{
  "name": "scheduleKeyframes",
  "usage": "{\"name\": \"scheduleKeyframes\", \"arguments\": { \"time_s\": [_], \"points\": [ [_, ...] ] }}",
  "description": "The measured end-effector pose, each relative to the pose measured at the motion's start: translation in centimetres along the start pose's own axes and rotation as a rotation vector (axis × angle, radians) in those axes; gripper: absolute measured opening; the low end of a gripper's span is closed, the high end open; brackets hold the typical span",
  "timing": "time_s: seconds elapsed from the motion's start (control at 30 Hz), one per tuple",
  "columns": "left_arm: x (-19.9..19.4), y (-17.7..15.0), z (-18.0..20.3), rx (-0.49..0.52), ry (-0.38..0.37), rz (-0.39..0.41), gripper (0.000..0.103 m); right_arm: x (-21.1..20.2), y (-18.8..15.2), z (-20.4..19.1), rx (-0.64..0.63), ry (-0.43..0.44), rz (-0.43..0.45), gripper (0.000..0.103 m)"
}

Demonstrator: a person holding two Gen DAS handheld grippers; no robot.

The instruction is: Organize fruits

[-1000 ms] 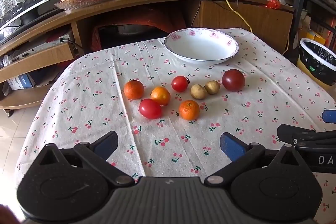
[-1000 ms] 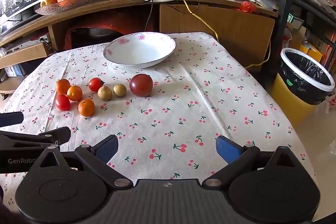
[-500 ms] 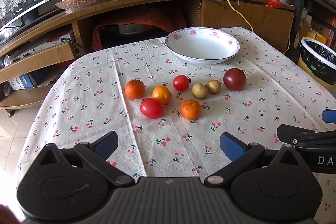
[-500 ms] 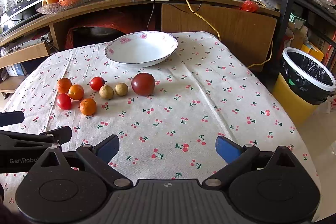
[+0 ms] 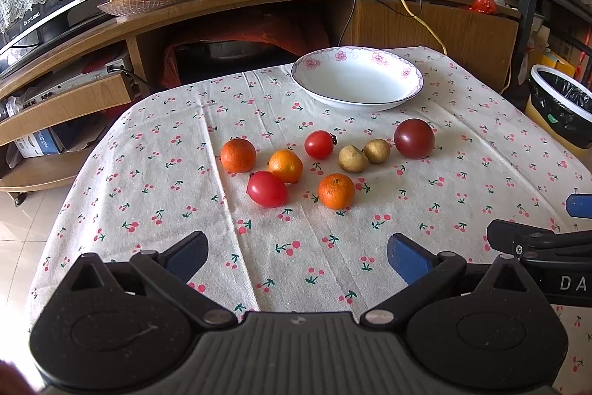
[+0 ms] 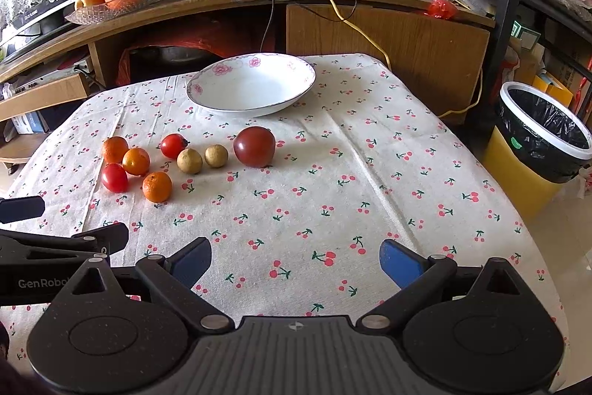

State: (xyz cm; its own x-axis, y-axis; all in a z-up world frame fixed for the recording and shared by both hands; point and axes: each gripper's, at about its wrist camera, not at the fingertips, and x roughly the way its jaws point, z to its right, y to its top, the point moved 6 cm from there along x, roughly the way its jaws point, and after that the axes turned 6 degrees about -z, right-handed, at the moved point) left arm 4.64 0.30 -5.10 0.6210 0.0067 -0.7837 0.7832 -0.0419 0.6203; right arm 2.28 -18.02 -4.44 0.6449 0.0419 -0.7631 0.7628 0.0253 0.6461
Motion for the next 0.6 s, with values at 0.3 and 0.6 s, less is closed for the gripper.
{"name": "scheduleKeyframes", "arguments": {
  "time_s": [0.3, 0.6],
  "points": [
    [0.02, -0.02, 0.05, 0.0, -0.001, -0.001, 0.103, 0.06, -0.05, -0.12, 0.002, 0.004, -0.003, 0.093],
    [0.14, -0.09, 0.08, 0.0, 0.0, -0.001, 0.103, 0.11, -0.16, -0.35, 0.003, 0.012, -0.006, 0.091]
  ]
}}
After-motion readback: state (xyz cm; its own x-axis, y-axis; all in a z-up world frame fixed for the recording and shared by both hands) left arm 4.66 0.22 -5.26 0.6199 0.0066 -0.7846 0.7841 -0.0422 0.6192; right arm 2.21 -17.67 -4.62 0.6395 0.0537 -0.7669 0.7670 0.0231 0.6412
